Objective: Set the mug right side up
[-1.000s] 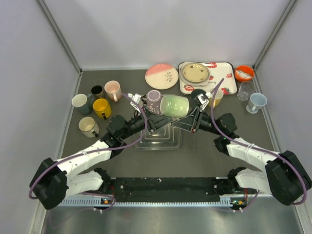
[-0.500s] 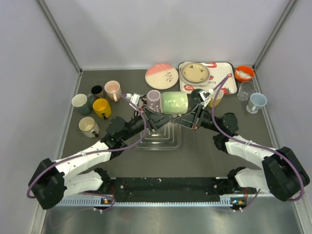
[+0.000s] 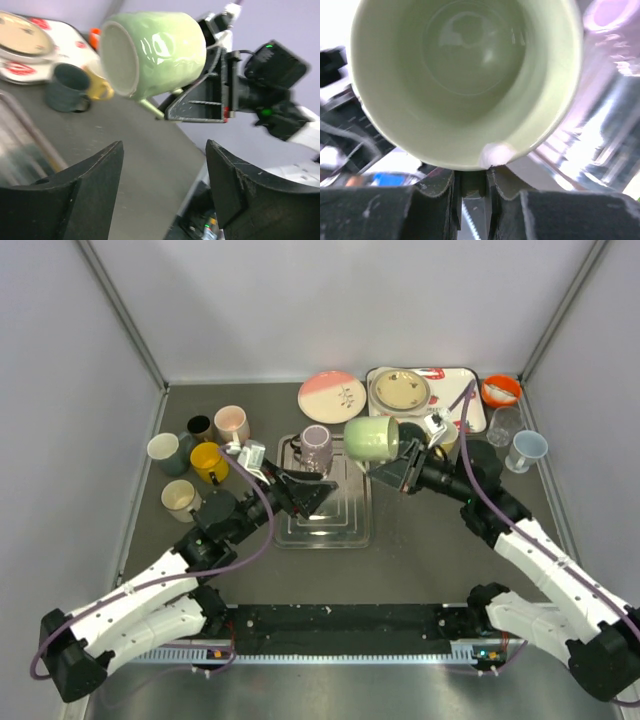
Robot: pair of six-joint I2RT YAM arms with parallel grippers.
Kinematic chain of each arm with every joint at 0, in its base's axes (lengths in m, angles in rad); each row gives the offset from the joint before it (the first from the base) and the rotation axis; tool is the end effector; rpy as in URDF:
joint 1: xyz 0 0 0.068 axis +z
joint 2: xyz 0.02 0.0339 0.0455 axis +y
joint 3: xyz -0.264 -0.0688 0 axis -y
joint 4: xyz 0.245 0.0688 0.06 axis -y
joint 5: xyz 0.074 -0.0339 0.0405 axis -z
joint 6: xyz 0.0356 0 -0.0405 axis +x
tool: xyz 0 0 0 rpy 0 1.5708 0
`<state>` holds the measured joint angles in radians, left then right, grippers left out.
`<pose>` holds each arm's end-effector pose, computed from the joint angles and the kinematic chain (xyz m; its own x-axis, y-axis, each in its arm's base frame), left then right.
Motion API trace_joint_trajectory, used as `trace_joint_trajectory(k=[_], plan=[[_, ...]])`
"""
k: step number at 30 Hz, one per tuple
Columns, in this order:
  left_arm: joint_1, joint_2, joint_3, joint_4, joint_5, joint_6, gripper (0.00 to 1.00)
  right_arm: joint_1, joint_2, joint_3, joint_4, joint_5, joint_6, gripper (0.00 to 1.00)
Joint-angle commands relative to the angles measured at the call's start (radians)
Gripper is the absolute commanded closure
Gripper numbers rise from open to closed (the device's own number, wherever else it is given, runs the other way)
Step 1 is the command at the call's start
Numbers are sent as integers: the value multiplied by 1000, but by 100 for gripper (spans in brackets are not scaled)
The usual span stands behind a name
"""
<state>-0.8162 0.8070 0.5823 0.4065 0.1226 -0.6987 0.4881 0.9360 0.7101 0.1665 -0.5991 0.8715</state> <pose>0.1319 -0.1466 0.3278 -0.4233 -0.4818 -0.7673 0.6964 0.3687 -0.6157 0.1839 0.1204 0.3235 -0.7106 0.3383 -0.6169 -0.5292 0.3209 0.7855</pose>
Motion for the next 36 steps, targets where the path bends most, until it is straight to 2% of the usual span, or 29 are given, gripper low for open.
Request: trace_joint_trajectory(k=[1, 2, 4, 5, 8, 13, 17, 23, 29, 36], plan=[[5, -69, 99, -244, -275, 145, 27, -43, -25, 250, -600, 511, -299, 100], [5, -80, 106, -265, -300, 152, 27, -58, -23, 262, -640, 653, -311, 100], [5, -92, 108, -305, -360, 157, 26, -127, -28, 258, -685, 760, -321, 100], [5, -97, 103, -313, -373, 153, 26, -210, -32, 250, -687, 778, -319, 100], [5, -126, 96, -366, -449, 108, 27, -349, -22, 220, -690, 828, -264, 100], [5, -201, 11, -370, -555, 21, 28, -421, 84, 212, -691, 959, -230, 100], [5, -233, -24, -429, -606, -24, 28, -479, 236, 245, -688, 923, -239, 100], [5, -328, -104, -414, -623, -55, 28, -485, 441, 336, -674, 851, -261, 100], [5, -407, -165, -363, -594, 13, 29, -483, 540, 390, -656, 857, -315, 100], [5, -381, -179, -371, -606, 24, 30, -483, 671, 451, -648, 861, -388, 100]])
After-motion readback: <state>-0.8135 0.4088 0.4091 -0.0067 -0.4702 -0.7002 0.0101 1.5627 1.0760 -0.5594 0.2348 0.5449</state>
